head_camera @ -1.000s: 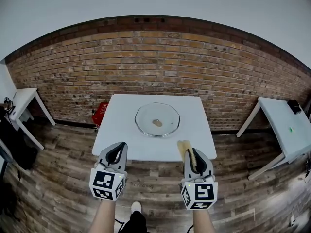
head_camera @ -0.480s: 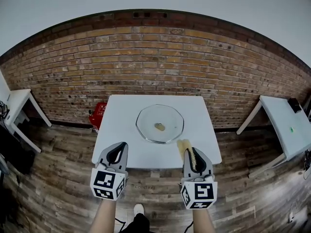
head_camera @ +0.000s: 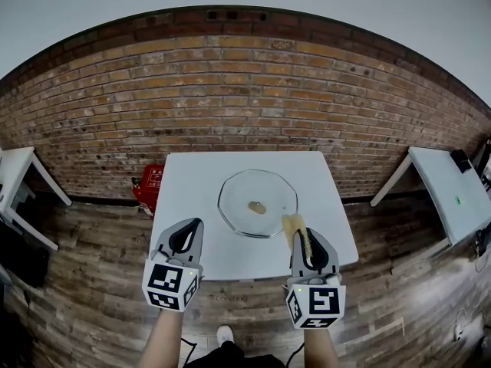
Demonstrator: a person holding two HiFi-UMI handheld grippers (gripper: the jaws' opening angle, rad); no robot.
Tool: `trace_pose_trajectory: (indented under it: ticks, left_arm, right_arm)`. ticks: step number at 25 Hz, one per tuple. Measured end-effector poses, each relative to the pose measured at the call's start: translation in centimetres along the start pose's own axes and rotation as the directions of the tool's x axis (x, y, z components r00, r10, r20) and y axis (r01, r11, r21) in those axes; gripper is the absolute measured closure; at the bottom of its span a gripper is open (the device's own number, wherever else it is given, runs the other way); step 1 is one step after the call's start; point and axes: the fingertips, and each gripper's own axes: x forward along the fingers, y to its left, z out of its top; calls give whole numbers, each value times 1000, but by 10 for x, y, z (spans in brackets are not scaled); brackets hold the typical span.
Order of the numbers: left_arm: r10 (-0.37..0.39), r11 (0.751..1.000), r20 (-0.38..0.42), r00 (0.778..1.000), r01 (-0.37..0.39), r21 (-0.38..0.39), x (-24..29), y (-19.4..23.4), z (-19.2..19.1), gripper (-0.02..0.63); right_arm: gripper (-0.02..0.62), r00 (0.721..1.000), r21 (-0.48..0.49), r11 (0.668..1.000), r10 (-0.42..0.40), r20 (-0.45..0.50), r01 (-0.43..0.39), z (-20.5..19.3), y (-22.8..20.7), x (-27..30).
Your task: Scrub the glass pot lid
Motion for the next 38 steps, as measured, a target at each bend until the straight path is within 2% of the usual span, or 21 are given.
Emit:
trace_pose_trajectory:
  ticks: [9,18,30,38]
  left_arm:
    - [-18,1000,1,1000,18,-5,13,16,2,595]
    - [-22,1000,16,1000,22,4,32,1,19,595]
    - [35,999,13,999,-35,13,88,-37,35,595]
    - [64,998,12,998,-64,18,95,-37,37,595]
  right_arm:
    - [537,999,-1,999,-36,-10,36,2,-2,12]
    - [537,999,2,999,-46,5,46,11,-27,15]
    - [537,1000,11,1000,18,18,-18,9,-94,47]
    - [537,999,21,999,43,21,-44,5,-103,57]
